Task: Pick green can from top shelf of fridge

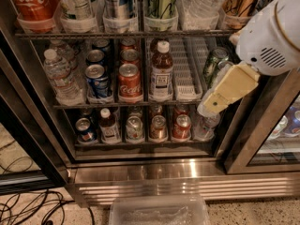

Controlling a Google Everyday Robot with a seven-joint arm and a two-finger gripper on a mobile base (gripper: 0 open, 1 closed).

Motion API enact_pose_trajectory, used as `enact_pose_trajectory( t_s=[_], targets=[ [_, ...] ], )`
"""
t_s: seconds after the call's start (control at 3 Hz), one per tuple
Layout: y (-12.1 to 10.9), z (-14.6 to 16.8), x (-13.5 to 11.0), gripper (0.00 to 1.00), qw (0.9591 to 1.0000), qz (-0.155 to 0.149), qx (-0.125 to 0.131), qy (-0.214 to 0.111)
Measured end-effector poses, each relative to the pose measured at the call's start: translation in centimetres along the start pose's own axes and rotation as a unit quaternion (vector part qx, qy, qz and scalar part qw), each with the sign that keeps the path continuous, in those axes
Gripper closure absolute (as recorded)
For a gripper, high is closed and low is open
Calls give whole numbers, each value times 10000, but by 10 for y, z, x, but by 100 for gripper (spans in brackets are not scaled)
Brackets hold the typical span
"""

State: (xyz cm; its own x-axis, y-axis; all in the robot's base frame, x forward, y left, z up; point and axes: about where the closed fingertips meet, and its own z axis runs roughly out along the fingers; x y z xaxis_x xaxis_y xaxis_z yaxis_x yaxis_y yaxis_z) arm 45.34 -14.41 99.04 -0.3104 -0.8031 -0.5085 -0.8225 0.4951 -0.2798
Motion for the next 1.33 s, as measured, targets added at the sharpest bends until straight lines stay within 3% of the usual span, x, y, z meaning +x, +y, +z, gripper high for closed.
enact_pose_trajectory(
  t_s=[0.33, 0.67, 1.0, 1.33],
  targets=[
    [0, 0, 0, 0, 10000, 1, 1, -1],
    [7, 6, -7, 0, 9994, 162, 170, -250],
    [30, 27, -17, 0, 9964, 505, 449, -515],
    [34, 46, -43, 0, 9899, 766, 854, -834]
  ],
)
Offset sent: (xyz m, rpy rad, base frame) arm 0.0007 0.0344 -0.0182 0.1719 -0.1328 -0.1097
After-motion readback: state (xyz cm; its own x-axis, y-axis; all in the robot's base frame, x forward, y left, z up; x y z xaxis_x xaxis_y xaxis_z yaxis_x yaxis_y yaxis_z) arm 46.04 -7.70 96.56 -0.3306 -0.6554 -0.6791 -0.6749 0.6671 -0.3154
